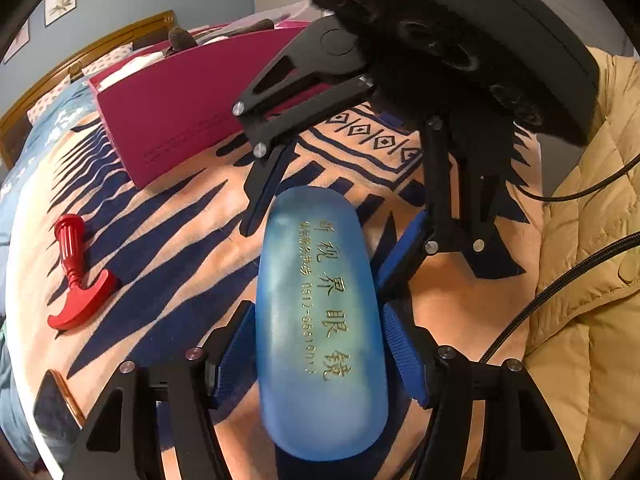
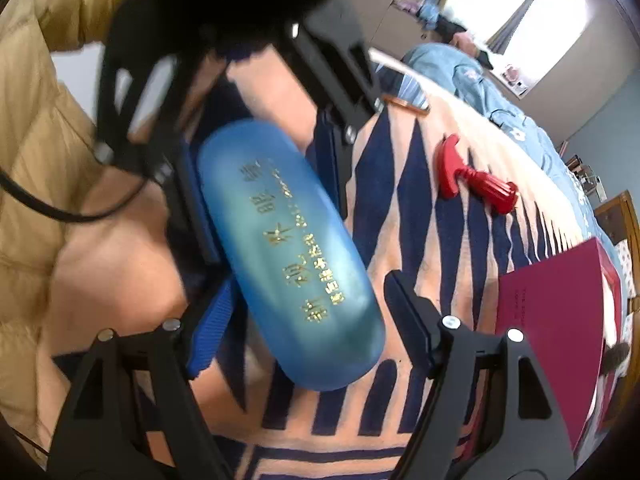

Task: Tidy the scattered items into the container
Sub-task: 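Carry the blue glasses case with both tools over the pink box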

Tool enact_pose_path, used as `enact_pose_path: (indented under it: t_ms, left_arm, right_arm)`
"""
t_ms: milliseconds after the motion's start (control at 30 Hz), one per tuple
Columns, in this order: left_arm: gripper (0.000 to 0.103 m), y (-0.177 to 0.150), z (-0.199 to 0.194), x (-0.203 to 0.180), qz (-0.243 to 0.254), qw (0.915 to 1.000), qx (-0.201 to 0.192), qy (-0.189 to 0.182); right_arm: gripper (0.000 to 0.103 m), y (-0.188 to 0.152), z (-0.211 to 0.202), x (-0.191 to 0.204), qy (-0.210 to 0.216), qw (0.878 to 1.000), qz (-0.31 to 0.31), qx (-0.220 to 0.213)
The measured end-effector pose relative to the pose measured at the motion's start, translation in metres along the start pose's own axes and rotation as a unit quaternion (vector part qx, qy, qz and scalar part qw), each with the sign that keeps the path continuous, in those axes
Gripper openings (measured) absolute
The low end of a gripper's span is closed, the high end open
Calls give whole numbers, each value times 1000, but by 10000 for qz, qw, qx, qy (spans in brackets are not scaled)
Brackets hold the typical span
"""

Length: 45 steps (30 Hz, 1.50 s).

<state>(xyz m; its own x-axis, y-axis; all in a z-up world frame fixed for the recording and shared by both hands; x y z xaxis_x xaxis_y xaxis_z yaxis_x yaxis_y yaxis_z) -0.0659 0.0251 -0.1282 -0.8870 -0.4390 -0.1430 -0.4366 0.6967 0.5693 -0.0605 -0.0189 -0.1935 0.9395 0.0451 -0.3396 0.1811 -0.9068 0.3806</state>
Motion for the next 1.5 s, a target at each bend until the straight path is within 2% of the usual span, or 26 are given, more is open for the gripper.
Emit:
enact_pose_path:
  t_ms: [100, 333, 567, 700, 967, 1200, 1267, 1333, 1367, 1433, 1500]
  left_arm:
    - [66, -5, 2, 3, -61, 10000, 20, 51]
    - [67, -8, -9, 9, -189, 9996, -216, 49]
    - [69, 6, -6, -1, -58, 9992, -370, -149]
    - [71, 16, -13, -7, -5, 9979, -627, -185]
    - [73, 39, -29, -9, -169, 9905, -1245, -560]
    - [74, 56, -20, 0, -605, 9797, -1657, -956]
    - [73, 58, -20, 8, -757, 9778, -1694, -979]
    - [67, 59, -23, 13, -899, 9762, -1717, -975]
    - [67, 62, -26, 14, -941, 9718, -1843, -1127]
    - [67, 68, -25, 17, -1004, 9687, -1912, -1228]
    - [67, 66, -16, 22, -1064, 9728, -1737, -1101]
  right_arm:
    - [73, 0, 3, -5, 240, 9989, 390, -30]
    - [69, -11, -7, -8, 244, 9933, 1120, -169]
    - [69, -22, -26, 2, 167, 9832, 1786, -342]
    - [69, -23, -45, 4, 45, 9774, 2043, -534]
    - [68, -26, -83, -4, -120, 9597, 2602, -1058]
    - [68, -43, -104, -8, -97, 9301, 3351, -1501]
    - [60, -48, -107, -11, -157, 9232, 3507, -1561]
    - [26, -54, -109, -15, -221, 9155, 3684, -1600]
    - [23, -59, -110, -18, -255, 9112, 3787, -1604]
    - [23, -69, -111, -23, -258, 9008, 4010, -1648]
    - [29, -74, -103, -24, -228, 8998, 4082, -1521]
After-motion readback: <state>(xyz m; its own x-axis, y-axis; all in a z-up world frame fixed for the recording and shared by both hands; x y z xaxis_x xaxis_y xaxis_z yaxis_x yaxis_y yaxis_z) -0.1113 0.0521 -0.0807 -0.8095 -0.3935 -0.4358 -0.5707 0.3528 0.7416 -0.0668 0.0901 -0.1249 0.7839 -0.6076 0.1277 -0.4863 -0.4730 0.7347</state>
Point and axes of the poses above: each gripper's, at about its wrist camera, not at the fingertips, and z roughly the way its jaws point, x to its left, y to its top, the point moved 9 cm from there along z, roughly the way its jaws point, and after that the axes turned 6 degrees about -y, right-handed, at the moved point
